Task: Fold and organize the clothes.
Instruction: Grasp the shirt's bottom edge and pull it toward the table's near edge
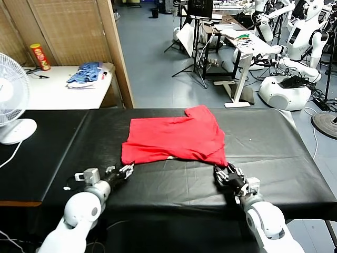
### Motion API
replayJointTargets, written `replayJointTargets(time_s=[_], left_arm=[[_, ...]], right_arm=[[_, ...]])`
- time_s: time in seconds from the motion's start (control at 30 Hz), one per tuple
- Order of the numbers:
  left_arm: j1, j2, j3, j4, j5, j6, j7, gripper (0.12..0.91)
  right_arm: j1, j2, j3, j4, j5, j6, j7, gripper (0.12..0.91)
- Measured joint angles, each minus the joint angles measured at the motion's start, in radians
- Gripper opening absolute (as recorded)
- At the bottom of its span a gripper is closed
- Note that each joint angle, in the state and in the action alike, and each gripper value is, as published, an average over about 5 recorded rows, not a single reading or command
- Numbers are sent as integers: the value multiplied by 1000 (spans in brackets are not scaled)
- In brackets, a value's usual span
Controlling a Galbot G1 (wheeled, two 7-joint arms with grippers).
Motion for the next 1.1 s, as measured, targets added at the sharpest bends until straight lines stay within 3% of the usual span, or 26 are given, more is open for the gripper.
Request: replayJointTargets(time_s=[0.1,0.2,0.5,0.7,0.93,1.0,1.1], left_arm=[[-4,2,3,10,21,-1,1,200],[2,12,5,6,64,3,-3,131],[85,107,6,-105,158,50,-2,127],[174,184,-17,-206,146,78,8,127],[272,235,-53,-284,145,79,13,127],[294,241,-63,-298,147,77,15,127],[322,245,-78,-319,150,83,16,136]], right_arm=[[-3,-9,0,14,19,-25,17,131],[-12,-25,6,40,59,-69,43,131],[-80,-75,36,163,128,-186,100,131],[-176,-68,49,251,110,-215,130,131],[-285,-44,54,328,84,-234,150,135],[-312,-41,59,350,84,-251,159,173],[-351,-41,68,390,84,-290,179,310]])
